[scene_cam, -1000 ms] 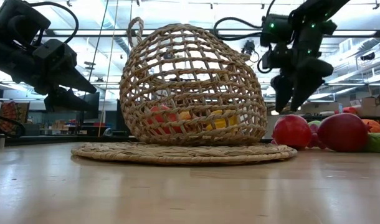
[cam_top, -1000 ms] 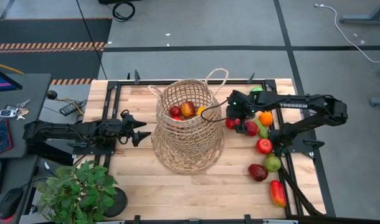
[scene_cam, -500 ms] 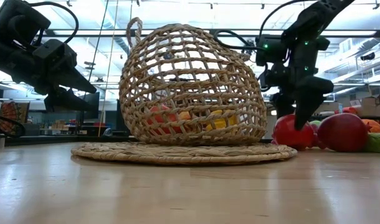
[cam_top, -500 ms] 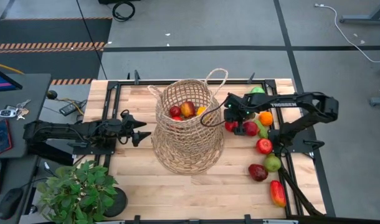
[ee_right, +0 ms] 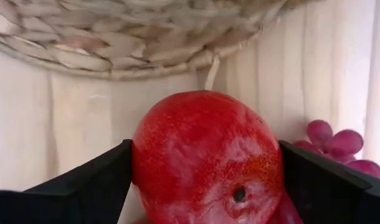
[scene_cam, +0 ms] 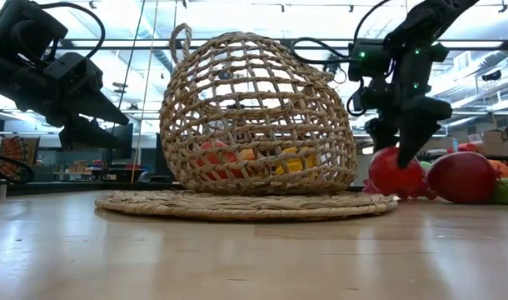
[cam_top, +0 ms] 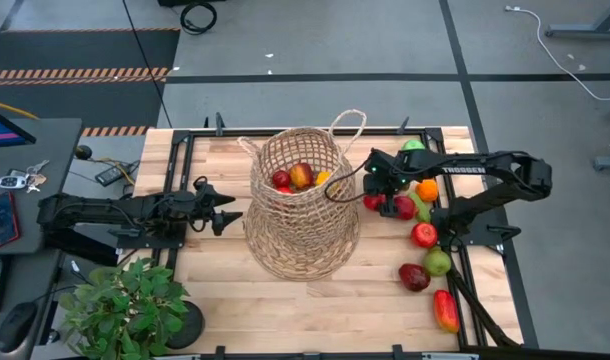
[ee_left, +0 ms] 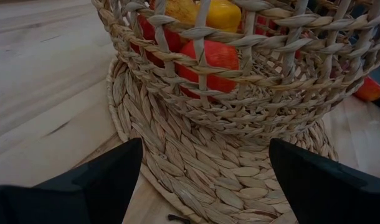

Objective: Build produce basket
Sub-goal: Put the red apple into the brown basket

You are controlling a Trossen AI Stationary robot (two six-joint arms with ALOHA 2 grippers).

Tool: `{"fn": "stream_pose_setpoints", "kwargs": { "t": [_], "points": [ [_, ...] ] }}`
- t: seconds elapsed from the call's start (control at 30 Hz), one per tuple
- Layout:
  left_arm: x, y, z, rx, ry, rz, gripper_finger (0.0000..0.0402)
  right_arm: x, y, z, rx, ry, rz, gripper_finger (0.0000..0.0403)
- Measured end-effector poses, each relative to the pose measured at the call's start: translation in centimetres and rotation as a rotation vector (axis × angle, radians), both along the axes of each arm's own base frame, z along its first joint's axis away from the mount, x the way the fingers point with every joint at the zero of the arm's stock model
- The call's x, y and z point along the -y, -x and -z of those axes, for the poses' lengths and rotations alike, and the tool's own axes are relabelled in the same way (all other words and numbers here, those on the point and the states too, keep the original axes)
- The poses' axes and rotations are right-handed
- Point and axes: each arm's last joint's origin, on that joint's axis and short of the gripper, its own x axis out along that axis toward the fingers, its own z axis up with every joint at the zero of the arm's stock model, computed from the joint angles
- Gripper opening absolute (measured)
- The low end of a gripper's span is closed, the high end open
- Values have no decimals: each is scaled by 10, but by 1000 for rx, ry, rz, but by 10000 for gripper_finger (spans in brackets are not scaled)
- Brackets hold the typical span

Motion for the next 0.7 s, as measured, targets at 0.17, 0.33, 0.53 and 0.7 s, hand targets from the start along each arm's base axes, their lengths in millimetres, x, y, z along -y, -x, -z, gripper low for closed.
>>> {"fn": "stream_pose_setpoints", "kwargs": {
  "t": [0.17,0.33,0.53,0.7],
  "points": [
    [0,0,0,0,0,0,357,-3,5,-18,19,-62,31,374],
    [0,0,0,0,0,0,357,-6,1,-55,115,-172,16,374],
    [0,0,0,0,0,0,357,-9,-9,-117,359,-342,-11,374],
    [0,0,0,0,0,0,357,-11,-18,-179,640,-511,-107,375]
  ]
}}
